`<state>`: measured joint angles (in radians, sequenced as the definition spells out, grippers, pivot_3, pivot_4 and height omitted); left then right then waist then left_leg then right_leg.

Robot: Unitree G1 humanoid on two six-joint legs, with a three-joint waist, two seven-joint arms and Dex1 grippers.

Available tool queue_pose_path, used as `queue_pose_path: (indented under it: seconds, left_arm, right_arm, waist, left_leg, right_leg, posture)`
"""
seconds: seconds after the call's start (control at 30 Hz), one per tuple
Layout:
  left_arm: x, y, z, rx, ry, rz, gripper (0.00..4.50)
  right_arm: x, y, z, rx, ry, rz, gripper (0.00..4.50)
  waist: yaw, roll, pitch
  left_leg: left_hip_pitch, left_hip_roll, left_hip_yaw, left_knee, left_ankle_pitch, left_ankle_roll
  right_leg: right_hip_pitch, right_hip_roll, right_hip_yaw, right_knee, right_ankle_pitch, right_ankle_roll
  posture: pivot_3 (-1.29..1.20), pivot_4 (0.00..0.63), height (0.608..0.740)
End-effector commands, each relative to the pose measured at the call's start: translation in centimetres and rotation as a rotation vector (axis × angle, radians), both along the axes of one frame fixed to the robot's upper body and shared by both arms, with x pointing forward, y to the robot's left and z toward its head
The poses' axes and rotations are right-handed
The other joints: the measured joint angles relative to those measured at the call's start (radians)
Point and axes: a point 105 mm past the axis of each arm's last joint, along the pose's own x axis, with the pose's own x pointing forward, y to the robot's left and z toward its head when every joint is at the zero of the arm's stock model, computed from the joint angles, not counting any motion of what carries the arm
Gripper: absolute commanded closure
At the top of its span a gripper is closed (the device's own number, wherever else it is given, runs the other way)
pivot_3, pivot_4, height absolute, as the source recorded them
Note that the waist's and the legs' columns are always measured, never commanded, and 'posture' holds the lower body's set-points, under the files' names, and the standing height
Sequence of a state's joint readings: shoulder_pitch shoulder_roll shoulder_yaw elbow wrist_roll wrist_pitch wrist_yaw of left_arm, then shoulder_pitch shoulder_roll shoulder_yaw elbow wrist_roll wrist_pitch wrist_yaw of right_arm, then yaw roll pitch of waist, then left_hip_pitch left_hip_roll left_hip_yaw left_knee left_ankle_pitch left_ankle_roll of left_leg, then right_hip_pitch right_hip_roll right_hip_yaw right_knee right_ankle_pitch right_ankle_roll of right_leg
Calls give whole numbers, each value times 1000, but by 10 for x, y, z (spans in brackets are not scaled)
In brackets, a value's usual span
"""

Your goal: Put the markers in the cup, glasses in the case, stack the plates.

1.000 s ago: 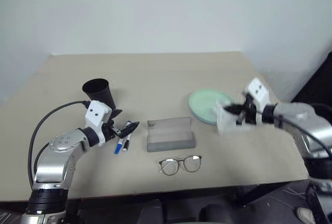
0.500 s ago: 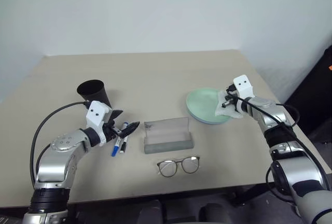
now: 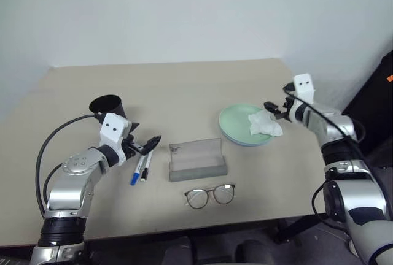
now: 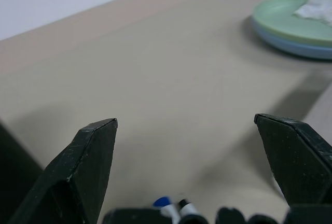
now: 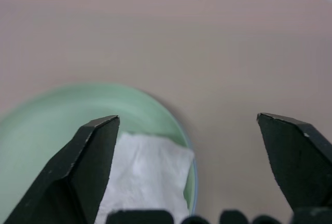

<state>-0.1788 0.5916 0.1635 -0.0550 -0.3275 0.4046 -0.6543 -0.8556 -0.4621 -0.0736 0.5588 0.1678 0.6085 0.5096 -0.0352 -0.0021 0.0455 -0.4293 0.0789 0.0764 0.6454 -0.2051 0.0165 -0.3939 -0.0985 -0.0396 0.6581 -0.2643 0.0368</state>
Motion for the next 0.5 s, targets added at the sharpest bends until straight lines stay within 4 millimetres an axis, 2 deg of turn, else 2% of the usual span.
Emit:
queue_pose_path:
  seconds: [0.03, 0.17, 0.37, 0.5]
  left_arm:
    - [5, -8, 15, -14, -62, -20, 0]
    - [3, -23, 22, 16, -114, -138, 0]
    - [-8, -46, 19, -27, 16, -382, 0]
    - [-18, -66, 19, -49, 119, -580, 0]
  right_arm:
    - [-22, 6, 30, -26, -69, 138, 24]
    - [-67, 17, 30, -102, -54, 353, 24]
    - [-133, 33, 22, -140, 14, 651, 24]
    - [-157, 35, 19, -131, 65, 740, 24]
  waist:
    - [2, 0, 0]
    - [3, 0, 0]
    - [1, 0, 0]
    - [0, -1, 0]
  left_leg:
    - [0, 0, 0, 0, 0, 0]
    - [0, 0, 0, 0, 2, 3]
    - [1, 0, -1, 0, 0, 0]
    - [2, 0, -3, 3, 0, 0]
  right_leg:
    - [0, 0, 0, 0, 0, 0]
    - [0, 0, 0, -1, 0, 0]
    - [0, 0, 0, -1, -3, 4]
    - [0, 0, -1, -1, -3, 3]
  posture:
    - [0, 0, 740]
    - [0, 0, 740]
    - [0, 0, 740]
    - [0, 0, 740]
